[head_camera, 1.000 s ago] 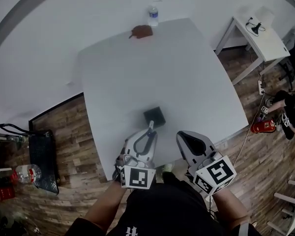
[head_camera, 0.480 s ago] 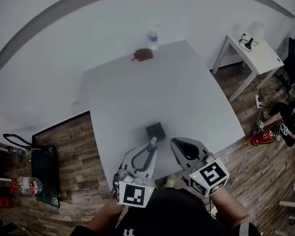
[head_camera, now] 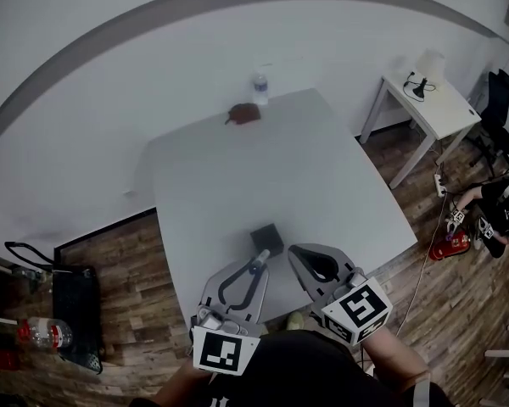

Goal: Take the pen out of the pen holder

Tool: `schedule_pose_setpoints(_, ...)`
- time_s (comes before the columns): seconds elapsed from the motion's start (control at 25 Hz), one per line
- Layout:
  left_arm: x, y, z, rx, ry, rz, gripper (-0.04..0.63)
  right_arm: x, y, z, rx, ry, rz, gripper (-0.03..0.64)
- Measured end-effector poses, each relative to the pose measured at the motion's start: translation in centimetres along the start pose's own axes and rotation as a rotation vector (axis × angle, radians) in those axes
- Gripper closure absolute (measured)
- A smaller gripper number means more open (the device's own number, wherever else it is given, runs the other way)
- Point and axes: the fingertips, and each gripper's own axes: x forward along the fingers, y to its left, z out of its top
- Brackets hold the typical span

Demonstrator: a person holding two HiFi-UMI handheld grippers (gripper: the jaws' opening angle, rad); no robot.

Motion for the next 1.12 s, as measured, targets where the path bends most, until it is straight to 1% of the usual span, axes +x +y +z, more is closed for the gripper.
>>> schedule_pose_setpoints(0.24, -0.1, 0.4, 0.0, -0.035, -0.011, 0.013, 0.522, 0.1, 0.6, 0.4, -0.045, 0.009, -0.008, 0.603)
schedule_pose_setpoints(0.44, -0.1, 0.5, 0.1, -0.02, -0.018, 0.017, 0.522, 0.1, 0.8, 0.3, -0.043, 0.007, -0.008, 0.603)
schedule_pose_setpoints(0.68, -0.4, 0.8, 0.1, -0.022, -0.022, 0.02, 0.522, 0.4, 1.2, 0.3, -0.046, 0.012, -0.006, 0.603)
schedule_pose_setpoints(0.96, -0.4, 1.0, -0.2, -0.036, -0.018, 0.014, 0.522, 0.8, 1.5, 0.3, -0.034, 0.013, -0.003, 0.603)
schedule_pose_setpoints(1.12, -0.5, 0.9, -0.3, -0.047, -0.022, 0.017, 0.522, 0.7, 1.4, 0.1, -0.058, 0.022, -0.001, 0.603)
